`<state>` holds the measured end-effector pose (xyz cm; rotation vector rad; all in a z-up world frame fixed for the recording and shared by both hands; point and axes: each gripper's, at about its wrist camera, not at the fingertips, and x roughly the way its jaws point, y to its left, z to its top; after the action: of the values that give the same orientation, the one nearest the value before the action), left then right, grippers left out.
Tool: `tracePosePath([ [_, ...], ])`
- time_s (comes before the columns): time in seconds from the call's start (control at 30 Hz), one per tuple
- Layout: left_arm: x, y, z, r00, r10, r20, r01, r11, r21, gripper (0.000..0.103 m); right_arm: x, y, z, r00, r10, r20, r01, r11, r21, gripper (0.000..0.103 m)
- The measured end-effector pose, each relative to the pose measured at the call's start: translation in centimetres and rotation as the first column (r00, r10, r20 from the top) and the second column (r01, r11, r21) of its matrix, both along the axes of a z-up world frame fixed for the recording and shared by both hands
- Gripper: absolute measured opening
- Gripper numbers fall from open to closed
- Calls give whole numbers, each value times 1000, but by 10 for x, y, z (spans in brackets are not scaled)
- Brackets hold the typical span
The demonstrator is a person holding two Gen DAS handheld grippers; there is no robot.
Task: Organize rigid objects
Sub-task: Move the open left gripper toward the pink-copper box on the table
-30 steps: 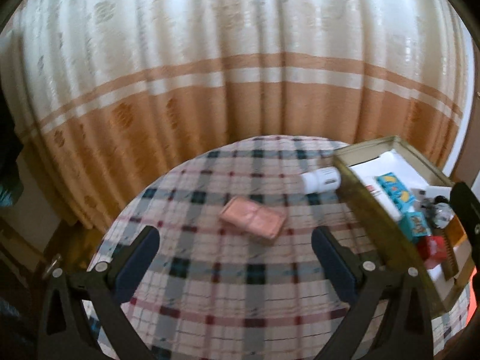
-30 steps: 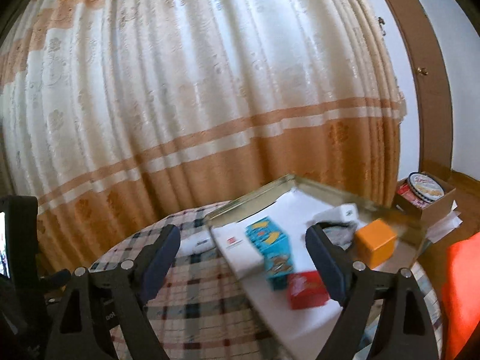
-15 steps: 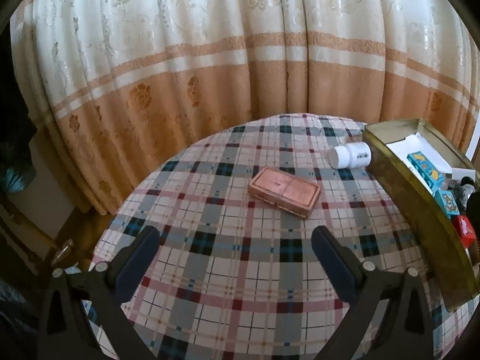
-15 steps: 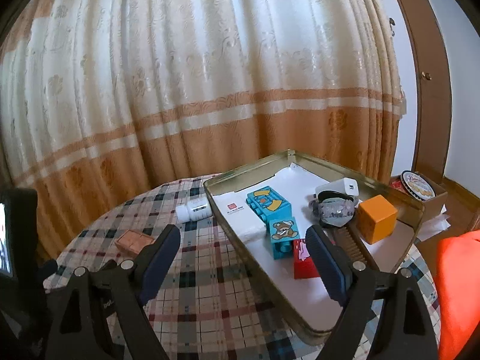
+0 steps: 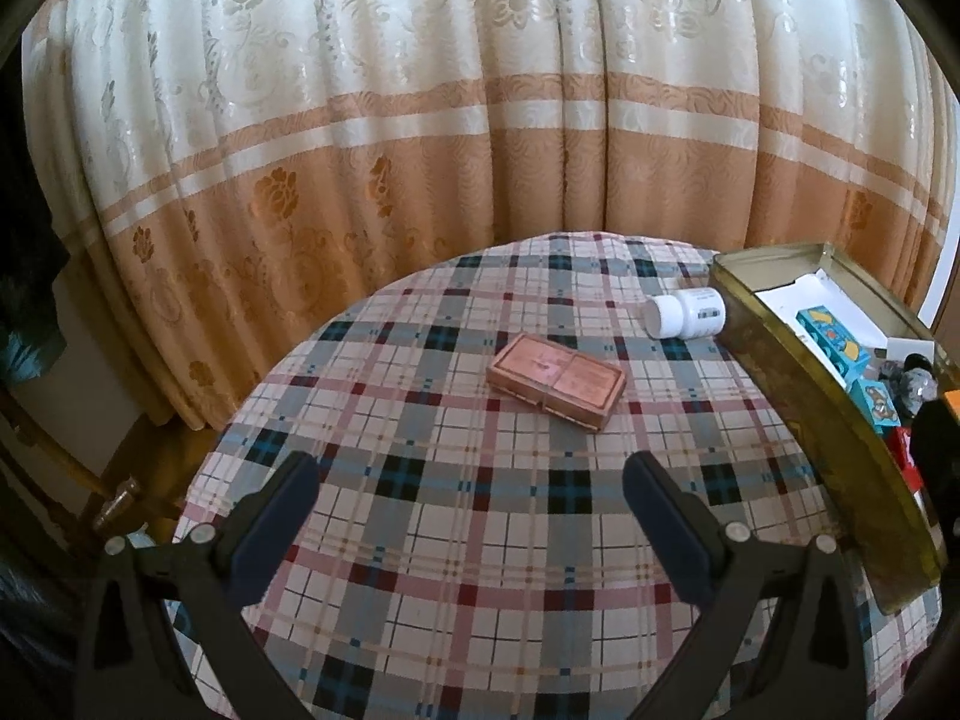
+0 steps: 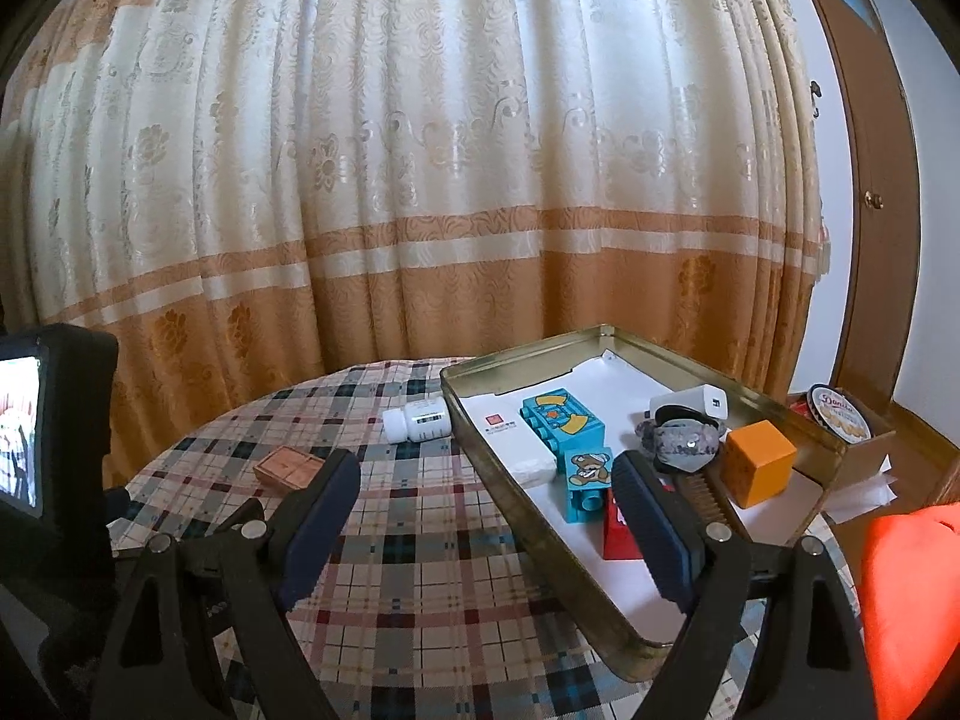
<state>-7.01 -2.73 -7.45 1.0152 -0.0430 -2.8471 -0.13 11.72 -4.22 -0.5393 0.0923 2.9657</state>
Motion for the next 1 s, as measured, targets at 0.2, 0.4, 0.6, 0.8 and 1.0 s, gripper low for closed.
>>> tracePosePath([
  [0.2, -1, 0, 0, 1000, 0, 7, 0, 1000, 1, 102, -2, 0, -1, 1000, -2, 13, 2, 1000, -1, 88],
  [0.4, -2, -2, -1, 1000, -2, 18, 1, 1000, 13, 103, -2, -1, -1, 1000, 0, 18, -1, 1000, 2, 88],
  [0.6, -8, -6, -6, 998, -1, 57, -1, 999, 41, 102, -5, -2, -2, 1000, 3, 27, -3, 1000, 5, 88],
  [0.8, -21, -14, -18, 989, -35, 143, 18, 993, 121, 102, -7, -2, -3, 999, 13, 37, -13, 1000, 2, 88],
  [1.0, -48, 7, -27, 968, -163, 192, 156, 986, 52, 102, -13, -3, -7, 997, 18, 69, -18, 1000, -1, 88],
])
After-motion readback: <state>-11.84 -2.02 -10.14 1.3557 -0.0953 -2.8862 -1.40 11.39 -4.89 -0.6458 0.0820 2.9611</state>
